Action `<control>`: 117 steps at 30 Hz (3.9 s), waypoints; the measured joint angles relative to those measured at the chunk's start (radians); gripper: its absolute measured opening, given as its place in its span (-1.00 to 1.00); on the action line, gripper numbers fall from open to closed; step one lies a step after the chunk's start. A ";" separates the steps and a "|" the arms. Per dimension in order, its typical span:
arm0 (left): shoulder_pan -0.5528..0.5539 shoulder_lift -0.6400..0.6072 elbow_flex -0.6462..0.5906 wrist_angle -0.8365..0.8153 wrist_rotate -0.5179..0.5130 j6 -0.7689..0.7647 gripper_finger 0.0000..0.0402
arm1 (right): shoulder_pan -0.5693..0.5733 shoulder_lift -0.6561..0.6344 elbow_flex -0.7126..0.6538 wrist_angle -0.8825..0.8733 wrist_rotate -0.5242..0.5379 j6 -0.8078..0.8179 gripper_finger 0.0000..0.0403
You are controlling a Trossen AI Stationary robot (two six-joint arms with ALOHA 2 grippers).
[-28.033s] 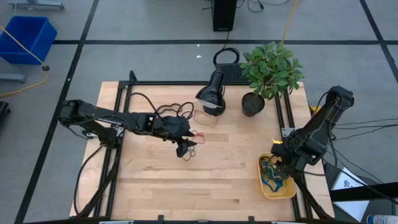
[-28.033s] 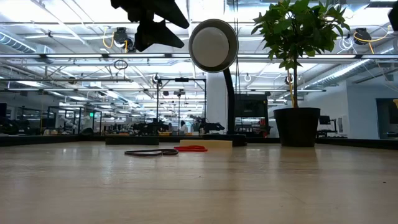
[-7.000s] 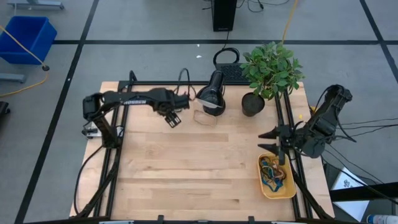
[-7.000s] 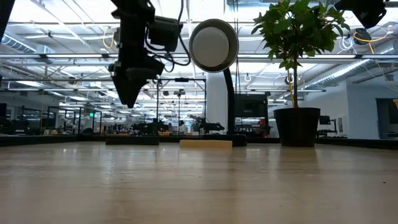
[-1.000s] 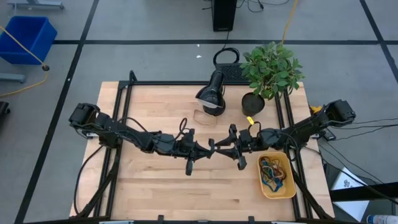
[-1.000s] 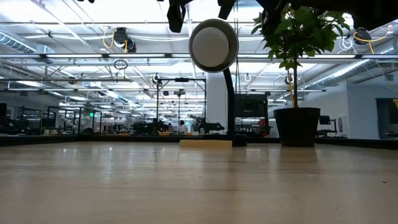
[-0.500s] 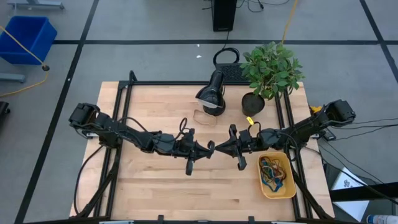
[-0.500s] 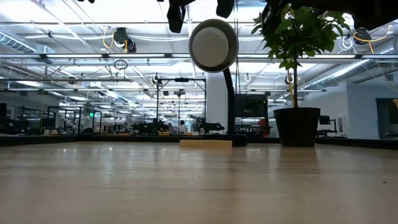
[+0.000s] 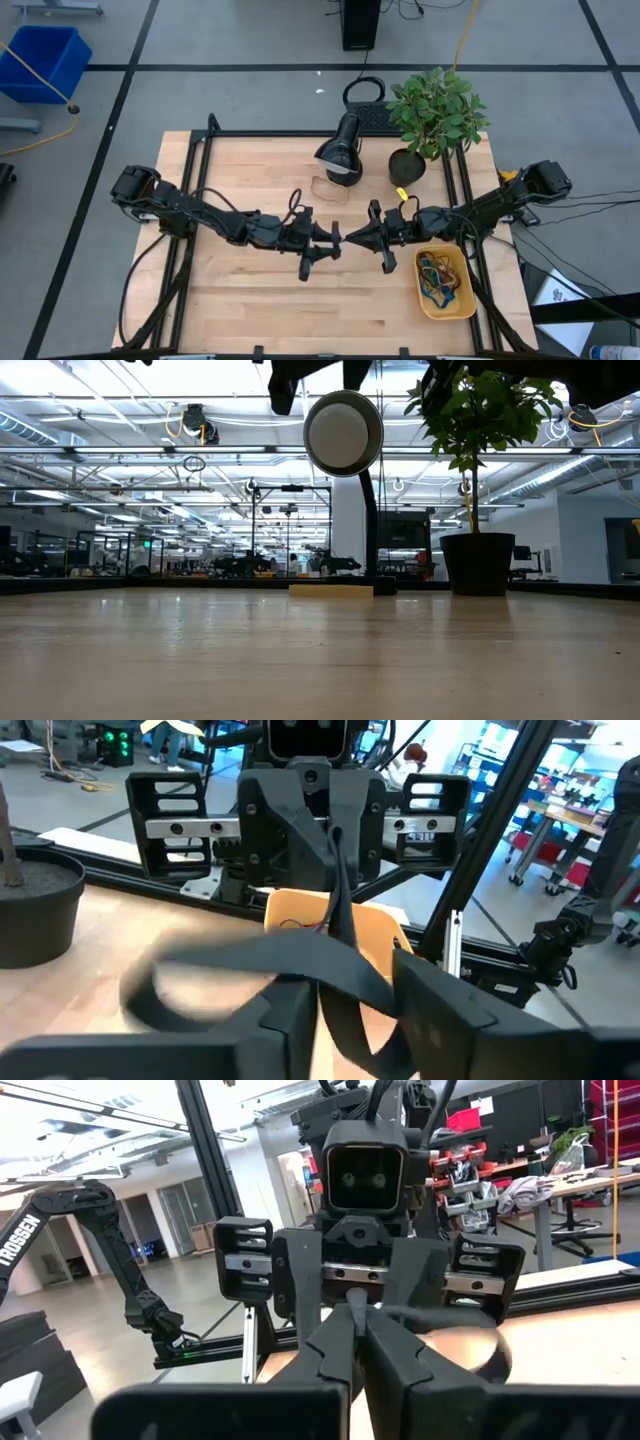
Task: Pick and place rubber bands into bin
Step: Put the black rubber band into the yellow bin, then put the brown rubber band into the yellow bin
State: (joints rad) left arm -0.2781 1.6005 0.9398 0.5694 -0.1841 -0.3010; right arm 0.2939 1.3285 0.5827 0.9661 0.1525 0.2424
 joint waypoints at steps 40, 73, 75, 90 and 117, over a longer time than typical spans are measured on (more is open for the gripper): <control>0.061 -0.229 0.001 -0.604 0.123 -0.172 0.01 | 0.259 -0.641 0.116 -1.282 -0.032 0.383 -1.00; 0.147 -0.229 0.000 -0.600 0.121 -0.172 0.01 | 0.579 -0.499 0.019 -1.840 -0.101 1.079 -0.97; 0.147 -0.229 0.000 -0.599 0.121 -0.172 0.01 | 0.579 -0.499 -0.001 -1.820 -0.102 1.081 -0.97; 0.147 -0.228 0.000 -0.589 0.122 -0.174 0.01 | 0.579 -0.500 -0.025 -1.793 -0.104 1.082 -0.61; 0.168 -0.218 0.000 -0.574 -0.123 0.280 0.01 | 0.577 -0.638 0.050 -1.778 0.177 1.027 -0.02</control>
State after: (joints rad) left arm -0.1101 1.3827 0.9398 -0.0047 -0.3070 -0.0207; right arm 0.8711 0.6910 0.6331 -0.8116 0.3291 1.2698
